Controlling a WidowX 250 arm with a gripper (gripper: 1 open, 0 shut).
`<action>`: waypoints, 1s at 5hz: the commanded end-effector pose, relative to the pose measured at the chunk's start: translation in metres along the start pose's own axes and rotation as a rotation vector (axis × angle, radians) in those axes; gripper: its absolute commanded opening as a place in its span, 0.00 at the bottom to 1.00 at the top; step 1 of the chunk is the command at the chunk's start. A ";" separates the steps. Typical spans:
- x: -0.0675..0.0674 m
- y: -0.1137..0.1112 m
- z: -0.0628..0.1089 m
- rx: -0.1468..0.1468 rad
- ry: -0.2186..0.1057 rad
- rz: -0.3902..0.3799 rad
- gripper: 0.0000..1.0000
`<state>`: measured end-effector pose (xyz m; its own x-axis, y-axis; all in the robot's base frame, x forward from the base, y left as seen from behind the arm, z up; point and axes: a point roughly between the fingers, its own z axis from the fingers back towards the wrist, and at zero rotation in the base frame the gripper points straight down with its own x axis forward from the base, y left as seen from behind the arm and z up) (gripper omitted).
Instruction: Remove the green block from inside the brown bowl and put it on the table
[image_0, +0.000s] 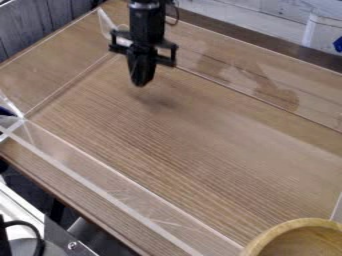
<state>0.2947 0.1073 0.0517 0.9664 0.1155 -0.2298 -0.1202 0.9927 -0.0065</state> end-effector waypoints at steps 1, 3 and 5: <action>0.011 0.004 0.005 0.043 -0.035 0.027 0.00; 0.009 0.005 -0.007 0.038 -0.040 0.022 0.00; -0.009 0.001 0.003 0.045 -0.094 -0.010 0.00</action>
<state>0.2770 0.1052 0.0339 0.9709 0.1069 -0.2145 -0.1061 0.9942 0.0151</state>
